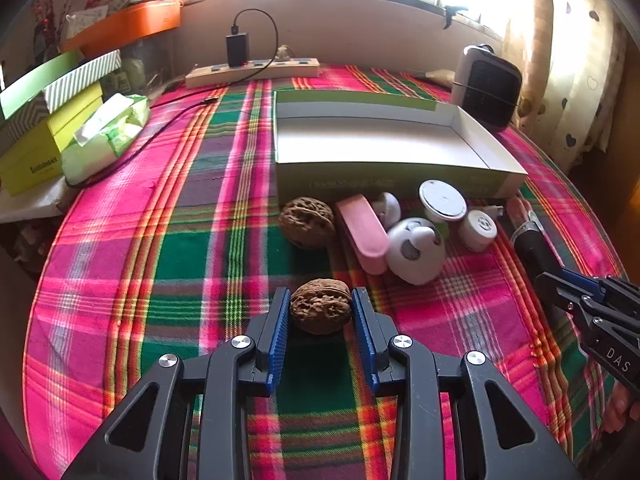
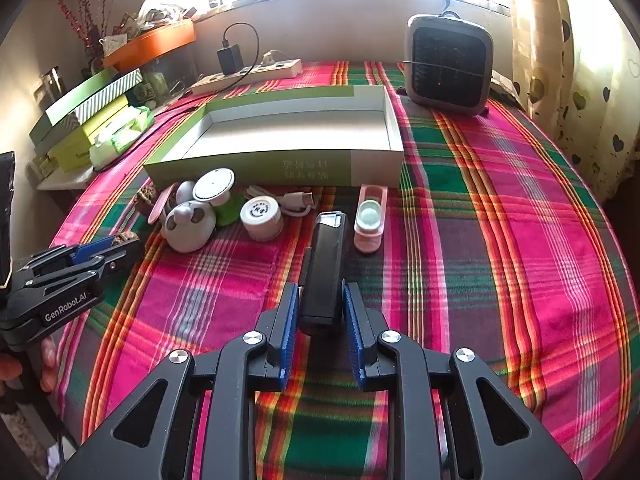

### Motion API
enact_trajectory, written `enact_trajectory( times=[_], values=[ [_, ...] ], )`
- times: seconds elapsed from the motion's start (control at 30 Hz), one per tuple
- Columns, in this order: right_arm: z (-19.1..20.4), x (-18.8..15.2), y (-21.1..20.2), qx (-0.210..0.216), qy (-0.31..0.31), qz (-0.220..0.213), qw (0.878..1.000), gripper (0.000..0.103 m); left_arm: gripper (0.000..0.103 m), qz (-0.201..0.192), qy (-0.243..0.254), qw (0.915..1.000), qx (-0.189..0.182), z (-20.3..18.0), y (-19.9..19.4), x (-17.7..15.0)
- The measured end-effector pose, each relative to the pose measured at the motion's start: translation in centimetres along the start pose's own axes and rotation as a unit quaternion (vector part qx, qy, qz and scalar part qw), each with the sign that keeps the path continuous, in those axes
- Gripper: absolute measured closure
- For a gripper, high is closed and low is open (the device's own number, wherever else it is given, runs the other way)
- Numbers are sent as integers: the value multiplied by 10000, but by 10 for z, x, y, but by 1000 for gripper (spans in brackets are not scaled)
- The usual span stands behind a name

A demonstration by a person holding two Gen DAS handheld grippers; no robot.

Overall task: Organize objects
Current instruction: 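Lift the black gadget and walnut and carry both over the white tray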

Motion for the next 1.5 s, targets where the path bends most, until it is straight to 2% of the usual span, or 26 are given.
enact_trajectory(
  times=[0.23, 0.4, 0.47, 0.7, 0.83, 0.9, 0.97, 1.27, 1.5],
  values=[
    [1, 3, 3, -15, 14, -9, 10000, 79, 73, 7, 95, 9999, 34, -2, 0, -1],
    [3, 7, 13, -86, -39, 87, 9999, 74, 65, -8, 162, 9999, 5, -5, 2, 2],
    [4, 10, 15, -79, -80, 111, 9999, 71, 64, -7, 238, 9997, 54, -7, 3, 3],
    [4, 15, 21, -106, -136, 106, 9998, 70, 64, 5, 249, 9997, 65, -5, 5, 7],
    [5, 16, 21, -87, -142, 109, 9998, 70, 64, 17, 203, 9998, 46, -4, 7, 9],
    [5, 15, 21, -83, -141, 103, 9998, 71, 68, 21, 202, 9998, 59, -4, 7, 9],
    [5, 16, 21, -104, -137, 101, 9998, 78, 74, 21, 204, 9997, 97, -3, 7, 9],
    [7, 17, 17, -64, -158, 56, 9998, 78, 74, 45, 159, 9999, -51, -5, 6, 11],
    [12, 25, 5, 17, -178, -119, 9998, 78, 74, -132, 192, 9997, -113, -9, -7, 20]
  ],
)
Point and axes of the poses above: each gripper's, at about its wrist camera, not at the fingertips, and y roughly the way its jaws point, z to its left, x to its top, the point moved 7 cm from there along y, roughly the way its jaws point, and after that the axes turned 5 degrees about y, right-handed, at the moved point
